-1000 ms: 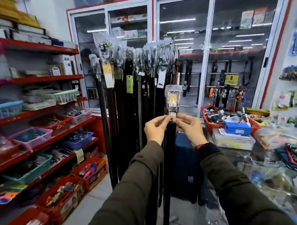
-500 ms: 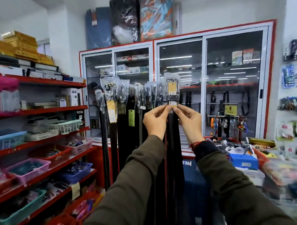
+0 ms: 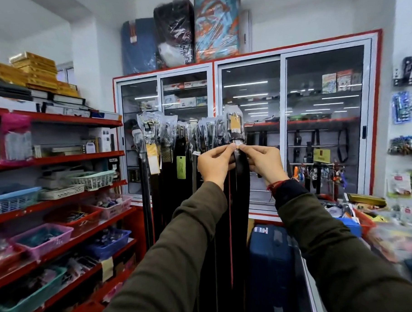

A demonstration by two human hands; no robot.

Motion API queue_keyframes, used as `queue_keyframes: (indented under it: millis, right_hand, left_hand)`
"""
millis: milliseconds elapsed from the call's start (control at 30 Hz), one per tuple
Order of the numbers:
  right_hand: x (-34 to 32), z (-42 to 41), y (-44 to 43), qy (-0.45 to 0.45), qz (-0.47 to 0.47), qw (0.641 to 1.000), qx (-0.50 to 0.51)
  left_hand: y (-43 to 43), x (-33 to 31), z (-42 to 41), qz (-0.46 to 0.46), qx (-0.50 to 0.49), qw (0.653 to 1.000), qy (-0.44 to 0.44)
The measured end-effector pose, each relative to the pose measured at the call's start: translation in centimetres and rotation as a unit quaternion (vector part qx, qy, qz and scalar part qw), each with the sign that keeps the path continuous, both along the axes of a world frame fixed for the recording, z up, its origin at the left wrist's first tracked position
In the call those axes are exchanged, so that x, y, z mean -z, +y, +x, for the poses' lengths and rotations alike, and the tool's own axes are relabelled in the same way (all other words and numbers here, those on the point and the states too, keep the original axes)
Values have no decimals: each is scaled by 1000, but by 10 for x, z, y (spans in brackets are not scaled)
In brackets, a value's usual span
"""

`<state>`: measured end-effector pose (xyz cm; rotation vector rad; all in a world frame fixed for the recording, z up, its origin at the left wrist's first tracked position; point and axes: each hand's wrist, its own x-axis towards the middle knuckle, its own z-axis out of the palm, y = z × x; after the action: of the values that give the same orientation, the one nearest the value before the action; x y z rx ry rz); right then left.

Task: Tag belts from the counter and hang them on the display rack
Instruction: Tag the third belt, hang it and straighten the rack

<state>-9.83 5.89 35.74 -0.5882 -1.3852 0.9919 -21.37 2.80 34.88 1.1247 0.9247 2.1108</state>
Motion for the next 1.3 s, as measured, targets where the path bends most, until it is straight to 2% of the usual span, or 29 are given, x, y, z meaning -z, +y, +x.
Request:
queue_keyframes:
  millis: [133,200,300,400,500,600,700,767,933,1033,1167,1300]
  right_hand:
    - [6,-4,9,-8,-29,1000,-2]
    - [9,-7,16,-20,-24,999,26]
    - [13,-13,19,-76,37,990,114]
    - [24,-14,14,-153,176,948,218]
    - [32,-11,9,-220,293,885,287]
    - [35,-13,21,-291,356,835,302]
    - [34,-15,35,-346,365,814,290]
    - [32,-18,42,-368,361,808,287]
    - [25,-32,60,-414,334,795,293]
    - [25,-38,65,-418,321,802,280]
    - [29,-45,60,-392,310,817,287]
    - [35,-60,43,-335,302,829,329]
  left_hand:
    - [1,6,-2,-17,27,999,-35]
    - [2,6,-4,-21,27,999,-24]
    - [3,10,-8,-18,-20,999,42]
    - [5,18,-16,-19,-130,974,187]
    - [11,21,-27,20,-223,905,361]
    - [15,15,-39,58,-307,803,508]
    - [24,8,-51,69,-351,692,627]
    - [27,5,-56,44,-349,662,662]
    - [34,2,-68,-18,-371,637,676]
    - [38,1,-71,-33,-369,628,684]
    - [34,4,-75,-20,-366,634,681]
    - [22,16,-91,19,-395,626,672]
